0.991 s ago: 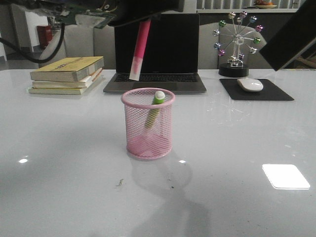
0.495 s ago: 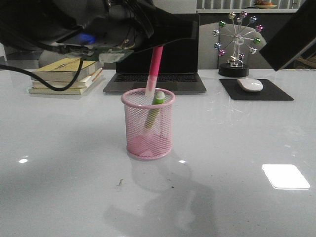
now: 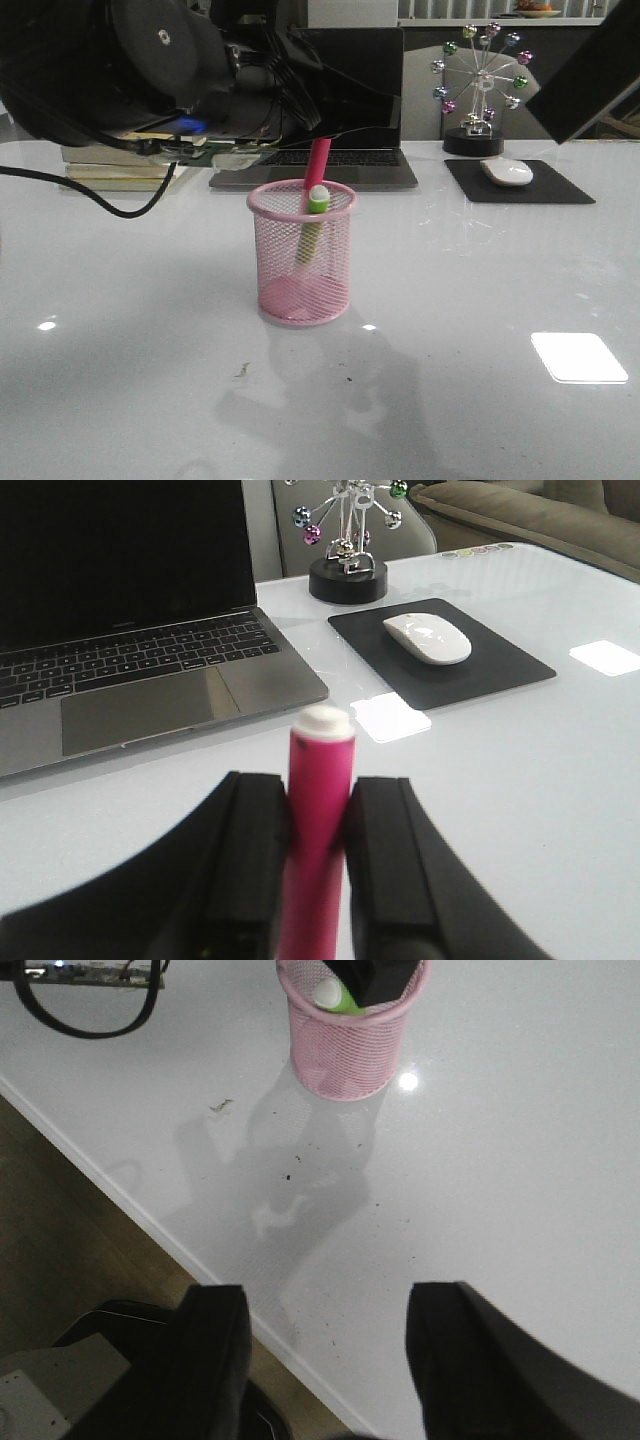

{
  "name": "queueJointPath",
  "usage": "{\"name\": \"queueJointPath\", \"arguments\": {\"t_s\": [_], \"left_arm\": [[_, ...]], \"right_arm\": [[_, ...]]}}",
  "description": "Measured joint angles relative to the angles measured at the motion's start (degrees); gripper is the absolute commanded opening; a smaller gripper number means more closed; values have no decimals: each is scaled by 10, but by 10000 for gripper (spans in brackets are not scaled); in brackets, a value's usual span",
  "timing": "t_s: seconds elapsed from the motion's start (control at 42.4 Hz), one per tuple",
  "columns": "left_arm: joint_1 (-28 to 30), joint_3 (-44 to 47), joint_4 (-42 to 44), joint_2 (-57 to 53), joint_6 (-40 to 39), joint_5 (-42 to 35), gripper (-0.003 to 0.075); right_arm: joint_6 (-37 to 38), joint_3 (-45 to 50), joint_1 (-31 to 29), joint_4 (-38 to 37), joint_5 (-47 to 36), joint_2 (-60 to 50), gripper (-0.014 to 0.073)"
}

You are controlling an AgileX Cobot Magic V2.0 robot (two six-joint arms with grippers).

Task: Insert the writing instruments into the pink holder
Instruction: 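Release the pink marker and raise the left gripper away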

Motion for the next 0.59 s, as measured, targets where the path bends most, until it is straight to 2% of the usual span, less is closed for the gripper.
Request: {"name": "queueJointPath", "arguments": {"t_s": [0.071,0.189,0.307,0.401,0.59], "left_arm": [[0,0,0,0,0,0,419],[0,1,1,-8,11,5,425],[0,1,1,-49,46,65,425],[5,1,2,-101,66,155,425],[30,1,45,-227,75,403,425]], "right_arm": [[0,0,0,0,0,0,468],[0,0,0,0,0,0,468],[0,0,0,0,0,0,468],[0,0,0,0,0,0,468],[0,0,0,0,0,0,468]]}}
